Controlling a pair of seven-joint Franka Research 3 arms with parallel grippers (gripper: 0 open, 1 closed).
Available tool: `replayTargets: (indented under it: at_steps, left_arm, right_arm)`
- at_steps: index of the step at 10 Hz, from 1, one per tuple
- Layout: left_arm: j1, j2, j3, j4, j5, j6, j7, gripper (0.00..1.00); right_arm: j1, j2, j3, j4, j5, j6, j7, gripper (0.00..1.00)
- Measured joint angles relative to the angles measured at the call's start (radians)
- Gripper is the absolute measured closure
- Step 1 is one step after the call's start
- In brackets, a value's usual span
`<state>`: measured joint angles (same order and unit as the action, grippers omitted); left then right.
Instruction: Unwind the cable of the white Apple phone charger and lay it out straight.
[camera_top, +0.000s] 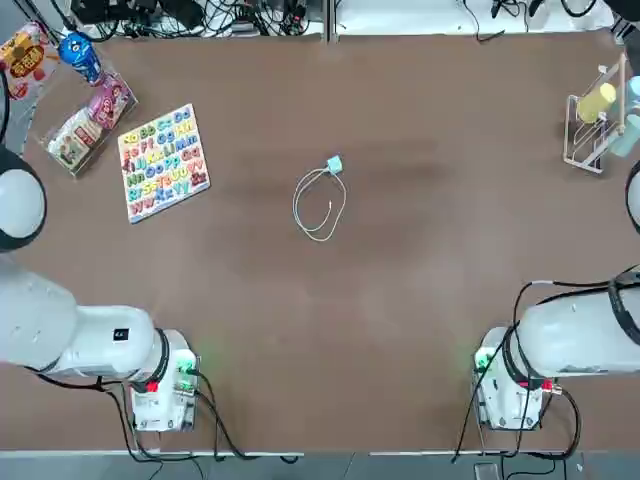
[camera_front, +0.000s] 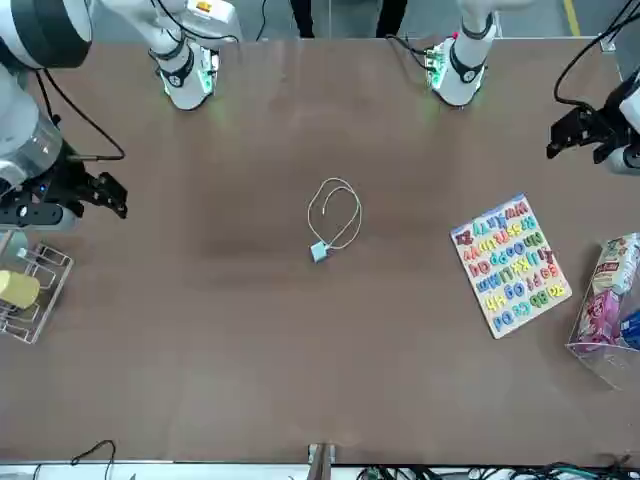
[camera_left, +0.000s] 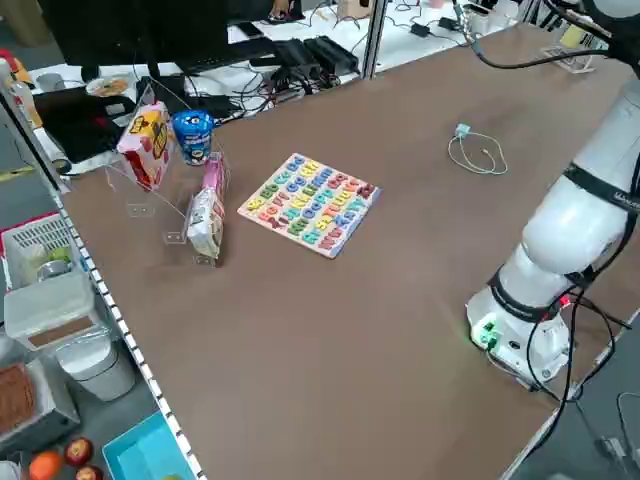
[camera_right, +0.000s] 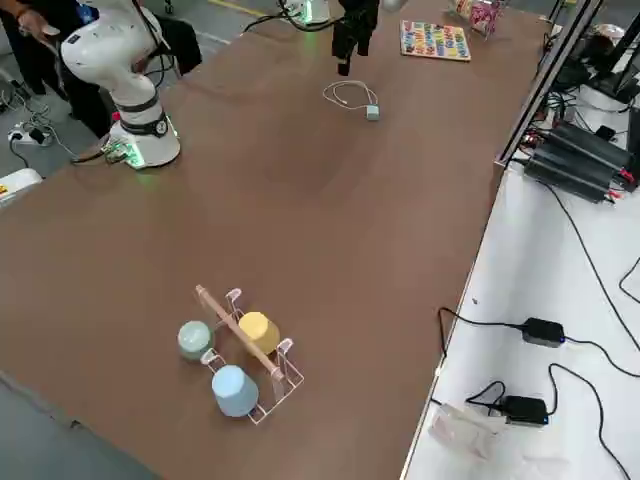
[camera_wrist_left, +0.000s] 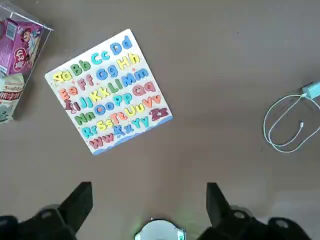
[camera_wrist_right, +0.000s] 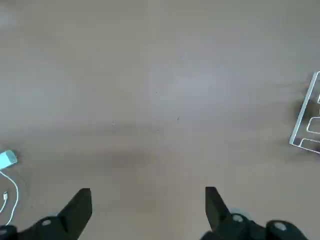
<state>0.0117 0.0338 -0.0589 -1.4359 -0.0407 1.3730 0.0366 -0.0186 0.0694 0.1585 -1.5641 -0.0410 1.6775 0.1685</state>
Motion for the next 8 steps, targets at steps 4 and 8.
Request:
replayTargets:
  at_steps: [4, 8]
  left_arm:
    - [-0.004, 0.003, -0.06, -0.015, 0.0, 0.015, 0.002, 0.0]
    - [-0.012, 0.033, -0.204, -0.107, 0.0, 0.117, -0.02, 0.0]
  right_arm:
    - [0.0, 0.0, 0.0, 0.0, 0.0, 0.002, 0.019, 0.0]
    - [0.043, 0.025, 0.0, -0.001, 0.001, 0.04, 0.31, 0.0]
